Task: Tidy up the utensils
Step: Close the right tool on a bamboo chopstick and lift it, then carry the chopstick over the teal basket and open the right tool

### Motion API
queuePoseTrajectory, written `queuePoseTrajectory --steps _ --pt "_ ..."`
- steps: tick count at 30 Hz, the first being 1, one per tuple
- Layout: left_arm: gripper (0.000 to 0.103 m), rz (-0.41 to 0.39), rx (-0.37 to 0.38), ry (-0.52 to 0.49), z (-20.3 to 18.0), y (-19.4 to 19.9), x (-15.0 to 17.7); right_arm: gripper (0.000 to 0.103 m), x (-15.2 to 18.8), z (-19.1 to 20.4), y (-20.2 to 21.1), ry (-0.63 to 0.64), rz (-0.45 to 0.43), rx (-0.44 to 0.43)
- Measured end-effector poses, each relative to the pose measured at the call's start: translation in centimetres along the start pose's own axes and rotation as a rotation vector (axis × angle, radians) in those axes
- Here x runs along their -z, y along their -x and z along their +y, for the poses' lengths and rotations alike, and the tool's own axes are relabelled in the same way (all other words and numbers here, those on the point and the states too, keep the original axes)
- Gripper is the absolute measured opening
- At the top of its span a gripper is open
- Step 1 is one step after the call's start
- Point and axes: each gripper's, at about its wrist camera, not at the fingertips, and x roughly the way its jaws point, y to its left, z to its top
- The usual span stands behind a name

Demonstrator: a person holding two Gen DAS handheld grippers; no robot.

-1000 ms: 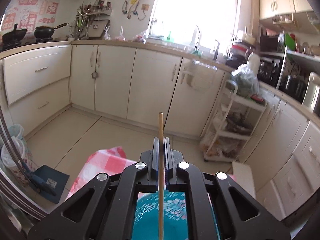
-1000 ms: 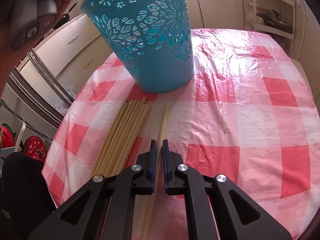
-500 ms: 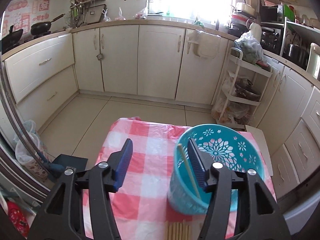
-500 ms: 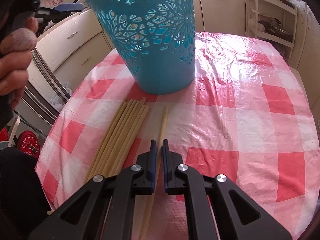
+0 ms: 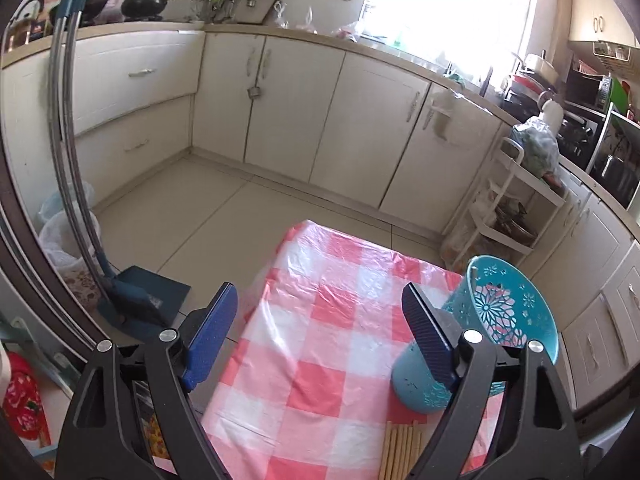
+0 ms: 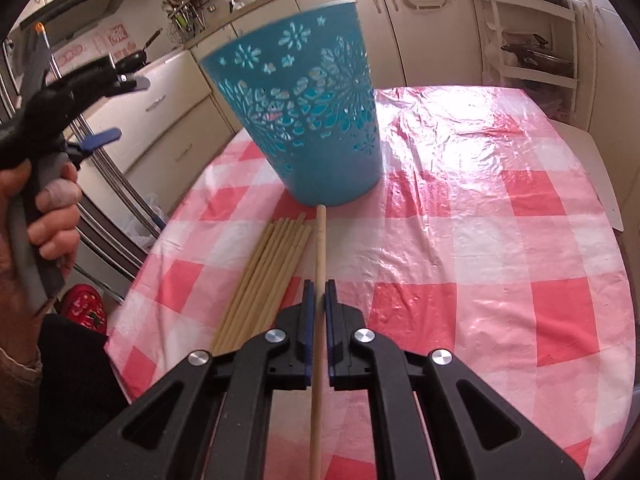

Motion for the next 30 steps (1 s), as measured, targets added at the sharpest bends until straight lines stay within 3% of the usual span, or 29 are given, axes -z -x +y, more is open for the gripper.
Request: queuePoseTrajectory --steps 19,30 --pt "0.08 0.022 -0.007 -0.014 -0.7 -0.7 0.5 0.005 -7.1 3.8 10.5 0.035 -0.316 -0.127" --pt "0.08 0.034 -0.001 0.009 -0.2 -1.0 0.5 0.005 -15.7 6.2 15.9 0.099 -0.478 -0.189"
